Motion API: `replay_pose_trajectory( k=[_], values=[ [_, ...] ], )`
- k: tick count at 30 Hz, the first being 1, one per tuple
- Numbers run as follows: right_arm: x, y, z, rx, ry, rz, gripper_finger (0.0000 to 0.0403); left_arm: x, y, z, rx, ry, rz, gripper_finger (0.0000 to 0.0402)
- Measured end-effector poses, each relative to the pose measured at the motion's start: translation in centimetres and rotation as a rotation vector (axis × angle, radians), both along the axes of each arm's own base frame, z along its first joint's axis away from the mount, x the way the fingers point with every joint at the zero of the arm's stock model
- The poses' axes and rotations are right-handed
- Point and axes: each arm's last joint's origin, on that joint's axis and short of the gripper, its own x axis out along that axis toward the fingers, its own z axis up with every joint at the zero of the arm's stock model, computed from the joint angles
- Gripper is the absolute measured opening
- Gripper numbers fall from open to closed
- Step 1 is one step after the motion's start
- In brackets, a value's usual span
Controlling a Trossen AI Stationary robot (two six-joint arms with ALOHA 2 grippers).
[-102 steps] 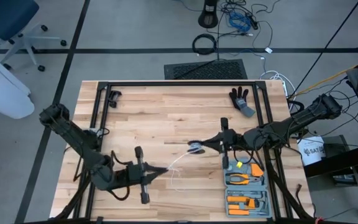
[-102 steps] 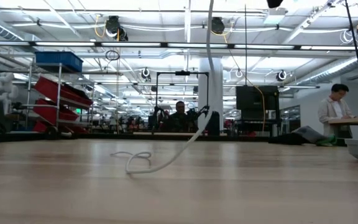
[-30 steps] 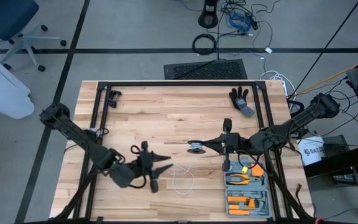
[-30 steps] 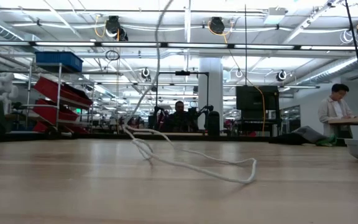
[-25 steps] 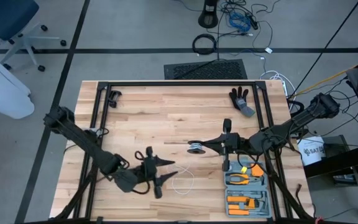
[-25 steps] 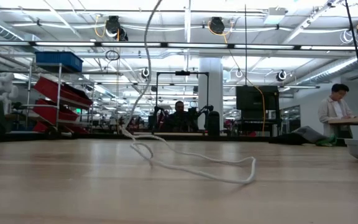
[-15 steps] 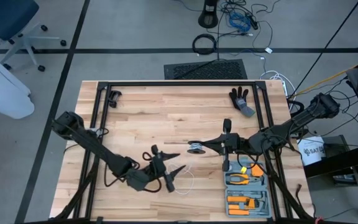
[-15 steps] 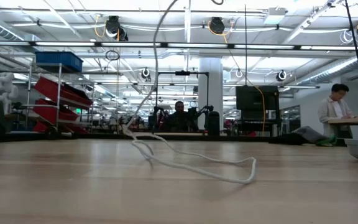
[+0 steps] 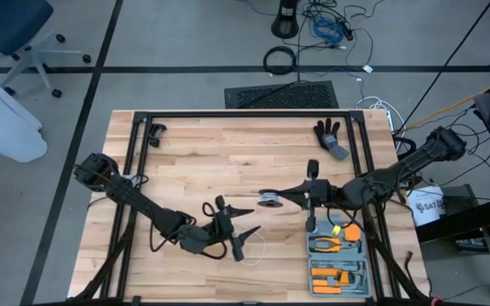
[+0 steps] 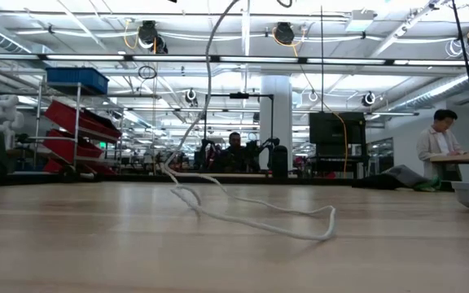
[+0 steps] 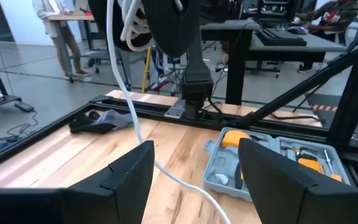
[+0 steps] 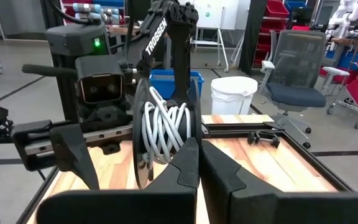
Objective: Coil cords
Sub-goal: Uncoil the white cable wire from the spool
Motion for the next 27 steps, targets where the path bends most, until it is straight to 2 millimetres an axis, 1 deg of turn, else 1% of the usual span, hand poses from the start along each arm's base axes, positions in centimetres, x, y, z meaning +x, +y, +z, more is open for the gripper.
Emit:
replay_pose_trajectory(
  k=[4, 10, 12, 15, 19, 22, 27],
  values=[
    [-0.2, -0.1, 0.0, -0.008, 0.017, 0.002, 0.0, 0.3, 0.4, 0.1, -0.007, -0.01, -0.033, 0.024],
    [-0.6, -0.3, -0.1, -0.022, 0.048, 0.0, 0.0, 1.3, 2.3, 0.0, -0.006, 0.004, -0.011, 0.024],
    [-0.7, -0.4, 0.0, -0.021, 0.045, 0.0, 0.0, 1.7, 2.8, -0.1, -0.031, 0.009, -0.057, 0.024],
    [-1.0, -0.5, 0.3, -0.014, 0.033, 0.0, 0.0, 1.8, 2.7, -0.2, -0.077, 0.004, -0.125, 0.024],
    [-1.3, -0.7, 0.6, -0.007, 0.02, 0.0, 0.0, 1.9, 2.3, -1.1, -0.058, 0.029, -0.108, 0.0236],
    [-1.3, -0.6, 0.6, -0.005, 0.021, 0.002, 0.0, 2.0, 2.4, -1.0, -0.053, 0.024, -0.097, 0.022],
    [-1.3, -0.6, 0.5, 0.003, 0.021, 0.004, 0.0, 1.9, 2.4, -0.9, -0.027, 0.027, -0.091, 0.0168]
  ],
)
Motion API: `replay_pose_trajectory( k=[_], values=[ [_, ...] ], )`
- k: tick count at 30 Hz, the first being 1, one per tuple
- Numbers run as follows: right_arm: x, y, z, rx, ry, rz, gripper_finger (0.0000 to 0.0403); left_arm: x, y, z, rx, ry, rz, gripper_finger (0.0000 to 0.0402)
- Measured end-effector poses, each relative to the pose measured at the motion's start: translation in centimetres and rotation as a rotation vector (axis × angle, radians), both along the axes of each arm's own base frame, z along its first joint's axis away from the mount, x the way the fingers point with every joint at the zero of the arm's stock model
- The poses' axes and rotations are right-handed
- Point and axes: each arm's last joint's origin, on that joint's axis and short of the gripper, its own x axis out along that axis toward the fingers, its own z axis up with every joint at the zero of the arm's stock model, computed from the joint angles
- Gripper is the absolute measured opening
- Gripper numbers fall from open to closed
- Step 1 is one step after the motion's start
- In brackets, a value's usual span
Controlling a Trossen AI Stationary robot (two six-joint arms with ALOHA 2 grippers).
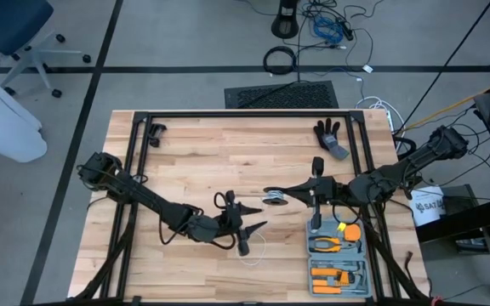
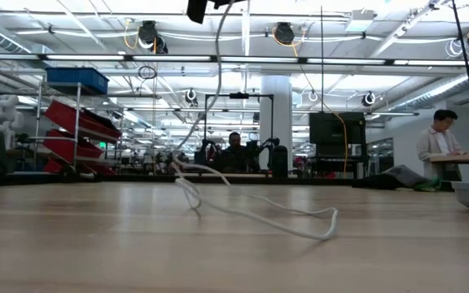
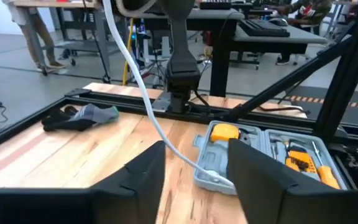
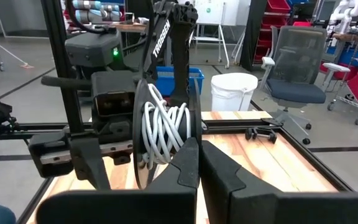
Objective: Coil cords
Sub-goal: Uncoil the white cable wire from the spool
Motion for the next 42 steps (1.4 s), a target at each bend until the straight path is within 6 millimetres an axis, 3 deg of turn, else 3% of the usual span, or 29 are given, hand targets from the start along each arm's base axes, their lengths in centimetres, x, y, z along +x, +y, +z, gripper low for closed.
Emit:
replay_pose_trajectory(
  k=[12, 16, 22, 27, 35, 38, 42],
  values=[
    [0.0, 0.0, -0.1, -0.004, 0.014, 0.019, 0.0, 0.2, 0.3, 0.3, 0.005, -0.023, 0.009, 0.0009],
    [0.1, -0.3, -0.1, -0.014, 0.015, 0.007, 0.0, -0.4, 0.4, 0.2, 0.015, 0.037, 0.039, 0.0004],
    [0.3, -0.6, -0.2, -0.017, 0.017, -0.009, 0.0, -3.0, -0.6, 1.4, 0.022, 0.109, 0.121, 0.0002],
    [0.3, -0.6, -0.2, -0.019, 0.02, -0.007, 0.0, -5.9, -1.4, 3.7, 0.055, 0.104, 0.162, 0.0001],
    [0.8, -0.7, -0.4, -0.017, 0.017, -0.027, 0.0, -10.0, -0.9, 9.0, 0.049, 0.002, 0.1, 0.0001],
    [1.9, -0.7, -1.1, -0.02, 0.029, -0.05, 0.0, -10.5, -0.4, 10.9, 0.051, -0.081, 0.061, 0.0],
    [3.5, -0.9, -2.1, -0.023, 0.035, -0.083, 0.0, -9.6, 0.0, 12.1, 0.069, -0.196, -0.04, 0.0]
  ],
)
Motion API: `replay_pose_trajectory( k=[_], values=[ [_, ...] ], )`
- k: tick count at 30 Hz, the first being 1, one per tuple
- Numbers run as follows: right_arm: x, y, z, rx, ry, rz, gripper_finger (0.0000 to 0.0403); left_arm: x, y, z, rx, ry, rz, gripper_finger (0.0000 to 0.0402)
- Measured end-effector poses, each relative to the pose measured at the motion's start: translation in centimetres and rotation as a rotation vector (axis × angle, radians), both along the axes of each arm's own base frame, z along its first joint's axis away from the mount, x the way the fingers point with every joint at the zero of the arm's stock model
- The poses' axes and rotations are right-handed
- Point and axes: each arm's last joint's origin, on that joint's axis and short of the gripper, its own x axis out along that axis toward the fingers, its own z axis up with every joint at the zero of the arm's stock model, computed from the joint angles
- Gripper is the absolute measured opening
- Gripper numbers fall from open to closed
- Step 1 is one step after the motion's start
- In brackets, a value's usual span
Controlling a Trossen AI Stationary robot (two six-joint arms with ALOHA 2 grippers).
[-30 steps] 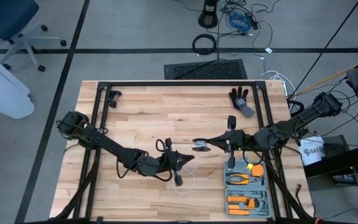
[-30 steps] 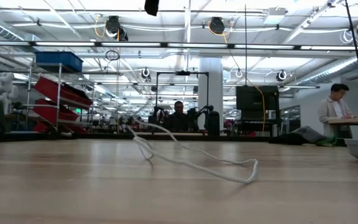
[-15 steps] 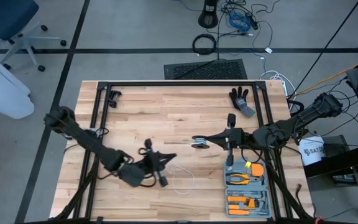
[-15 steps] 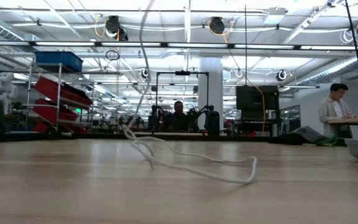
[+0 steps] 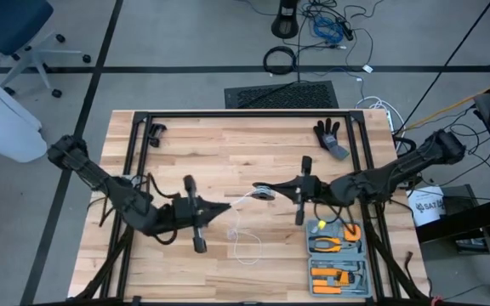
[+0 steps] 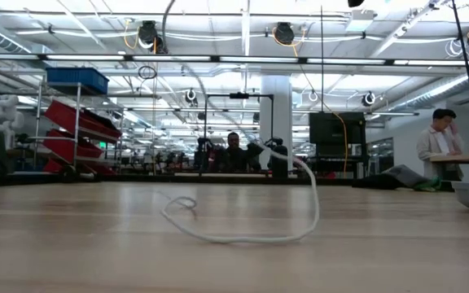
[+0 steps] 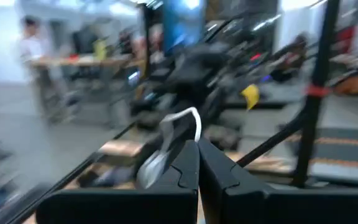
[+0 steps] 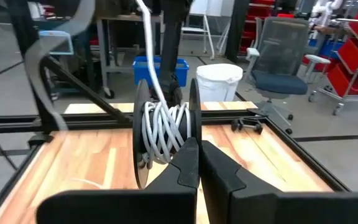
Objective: Coil cords
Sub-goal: Uncoil the white cable wire from the spool
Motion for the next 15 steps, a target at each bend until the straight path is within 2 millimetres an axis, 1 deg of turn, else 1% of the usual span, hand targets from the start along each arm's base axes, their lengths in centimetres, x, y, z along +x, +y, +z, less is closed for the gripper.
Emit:
replay_pose_trajectory(
  k=[3, 4, 6, 12, 15],
  values=[
    [1.1, -0.4, -0.5, 0.0, -0.013, -0.027, 0.0, 1.4, 0.4, 0.3, -0.013, -0.102, -0.112, 0.0],
    [1.4, -0.5, -0.6, -0.005, -0.015, -0.035, 0.0, 2.0, 0.6, 0.1, -0.014, -0.121, -0.138, 0.0],
    [1.8, -0.7, -0.8, -0.011, -0.028, -0.046, 0.0, 3.3, 0.6, -0.9, -0.003, -0.116, -0.175, 0.0],
    [2.0, -1.1, -0.1, -0.046, -0.087, -0.054, 0.0, 7.3, 0.3, -5.9, -0.052, 0.015, -0.301, 0.0],
    [1.7, -1.2, 0.5, -0.066, -0.117, -0.054, 0.0, 8.4, -0.2, -8.5, -0.046, 0.117, -0.322, 0.0]
  ],
)
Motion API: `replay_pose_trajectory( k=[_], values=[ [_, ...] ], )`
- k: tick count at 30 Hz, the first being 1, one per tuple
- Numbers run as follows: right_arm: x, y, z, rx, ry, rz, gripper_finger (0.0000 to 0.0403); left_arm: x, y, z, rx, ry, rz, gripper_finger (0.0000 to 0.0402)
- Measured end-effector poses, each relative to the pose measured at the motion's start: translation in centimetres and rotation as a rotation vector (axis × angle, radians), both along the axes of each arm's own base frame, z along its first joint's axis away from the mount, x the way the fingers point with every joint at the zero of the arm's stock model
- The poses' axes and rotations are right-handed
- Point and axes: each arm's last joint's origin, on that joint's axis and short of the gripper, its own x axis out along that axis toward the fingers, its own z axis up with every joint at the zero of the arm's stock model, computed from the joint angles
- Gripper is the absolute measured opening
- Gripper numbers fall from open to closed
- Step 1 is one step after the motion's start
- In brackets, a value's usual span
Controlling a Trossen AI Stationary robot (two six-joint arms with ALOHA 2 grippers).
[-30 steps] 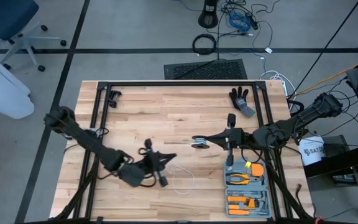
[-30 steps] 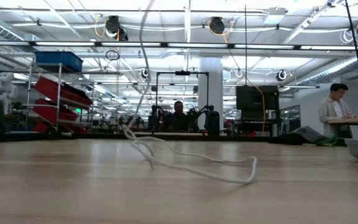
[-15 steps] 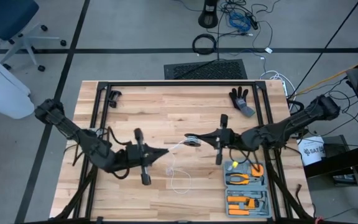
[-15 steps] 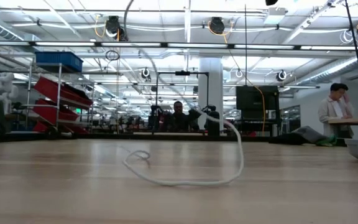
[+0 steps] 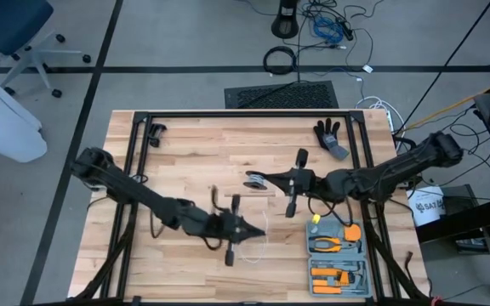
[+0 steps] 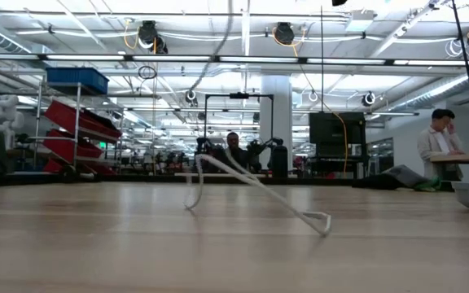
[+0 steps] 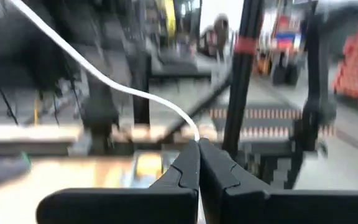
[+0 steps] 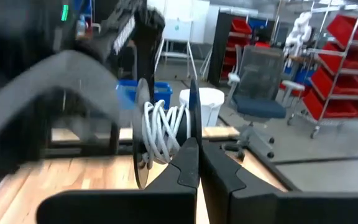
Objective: Coil cords
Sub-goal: Uncoil the white cable wire from the spool
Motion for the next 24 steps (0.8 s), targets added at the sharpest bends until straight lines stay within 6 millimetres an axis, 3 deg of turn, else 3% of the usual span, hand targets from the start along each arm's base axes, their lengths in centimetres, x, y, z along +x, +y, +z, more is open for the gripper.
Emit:
replay_pose_trajectory(
  k=[8, 14, 24],
  values=[
    [-1.6, -0.4, 1.8, -0.013, -0.057, 0.016, 0.0, 0.0, 0.4, -3.9, 0.057, 0.29, 0.155, 0.0],
    [-3.1, 0.0, 2.8, 0.004, -0.076, 0.093, 0.0, -1.4, 1.1, -4.2, 0.096, 0.424, 0.28, 0.0008],
    [-4.1, 0.4, 2.0, 0.046, 0.034, 0.126, 0.0, -3.8, 0.6, -1.1, 0.057, 0.41, 0.152, 0.0159]
  ],
)
